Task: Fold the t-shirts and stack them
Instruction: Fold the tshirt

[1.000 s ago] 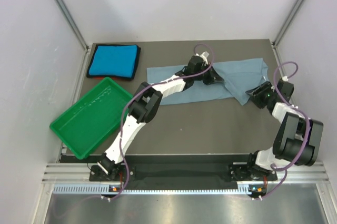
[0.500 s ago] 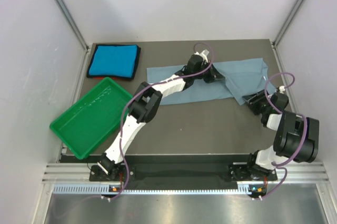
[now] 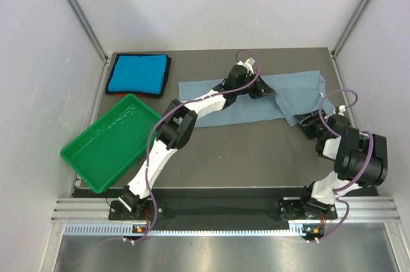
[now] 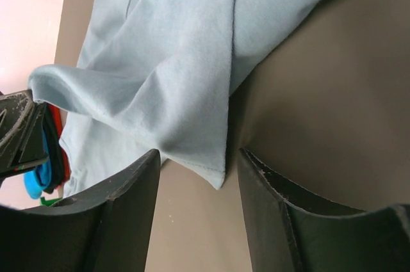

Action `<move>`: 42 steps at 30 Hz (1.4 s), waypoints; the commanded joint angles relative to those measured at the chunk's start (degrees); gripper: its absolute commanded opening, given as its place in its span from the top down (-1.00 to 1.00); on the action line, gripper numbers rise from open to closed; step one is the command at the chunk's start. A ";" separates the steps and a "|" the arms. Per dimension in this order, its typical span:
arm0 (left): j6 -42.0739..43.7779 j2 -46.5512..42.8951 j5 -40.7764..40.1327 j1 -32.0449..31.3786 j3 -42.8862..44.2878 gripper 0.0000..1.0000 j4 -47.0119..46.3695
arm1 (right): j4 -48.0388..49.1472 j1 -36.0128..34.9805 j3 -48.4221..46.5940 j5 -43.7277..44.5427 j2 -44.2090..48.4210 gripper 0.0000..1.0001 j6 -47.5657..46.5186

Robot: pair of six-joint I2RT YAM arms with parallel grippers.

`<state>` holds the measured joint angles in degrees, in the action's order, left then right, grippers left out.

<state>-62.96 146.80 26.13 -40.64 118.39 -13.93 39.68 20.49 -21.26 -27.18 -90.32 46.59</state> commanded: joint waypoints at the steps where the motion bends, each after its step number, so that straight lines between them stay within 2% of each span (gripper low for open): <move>1: -0.32 -0.29 0.15 0.04 2.28 1.00 -4.35 | 6.73 -0.36 0.43 -0.42 -1.08 -0.05 0.78; 5: -1.11 0.15 0.06 0.12 2.37 1.00 -4.96 | 10.23 -0.63 0.69 -1.38 -3.01 -0.02 3.41; 8: -1.11 0.24 -0.20 0.12 2.46 1.00 -4.96 | 13.22 -0.63 0.86 -2.09 -4.86 0.13 5.08; 11: -1.11 0.24 -0.03 0.04 2.46 1.00 -5.05 | 16.91 -0.54 0.78 -3.49 -6.70 0.42 7.01; 12: -1.11 0.15 -0.03 0.04 2.37 1.00 -4.96 | 18.75 -0.63 0.86 -4.10 -6.97 0.59 7.55; 15: -1.11 0.15 0.41 0.13 2.37 1.00 -5.57 | 20.78 -0.63 0.95 -4.90 -6.45 0.91 9.31; 16: -1.03 0.06 0.50 0.21 2.46 1.00 -6.19 | 20.35 -0.45 0.69 -5.07 -5.40 0.94 9.40; 22: -0.94 0.15 0.33 0.74 2.37 1.00 -10.84 | 12.28 -0.28 -4.75 -4.90 -1.52 0.97 8.17; 27: -5.66 1.90 -0.55 1.27 2.37 1.00 -17.50 | 8.75 0.86 -12.22 -5.78 -4.15 0.98 8.08; 32: -9.55 4.72 -0.38 1.71 3.25 1.00 -20.43 | 5.40 0.95 -21.09 -8.06 -10.56 0.99 6.94; 39: -9.03 6.04 -0.38 1.79 3.25 1.00 -21.22 | 4.62 0.78 -31.55 -13.24 -20.67 1.00 5.62; 42: -8.15 5.95 -0.12 1.88 3.25 1.00 -21.31 | 7.16 0.60 -35.25 -15.53 -25.15 1.00 6.50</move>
<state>-71.85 153.67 25.87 -38.81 119.44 -29.76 43.18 21.17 -52.29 -38.81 -113.08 54.08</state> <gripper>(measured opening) 0.012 0.006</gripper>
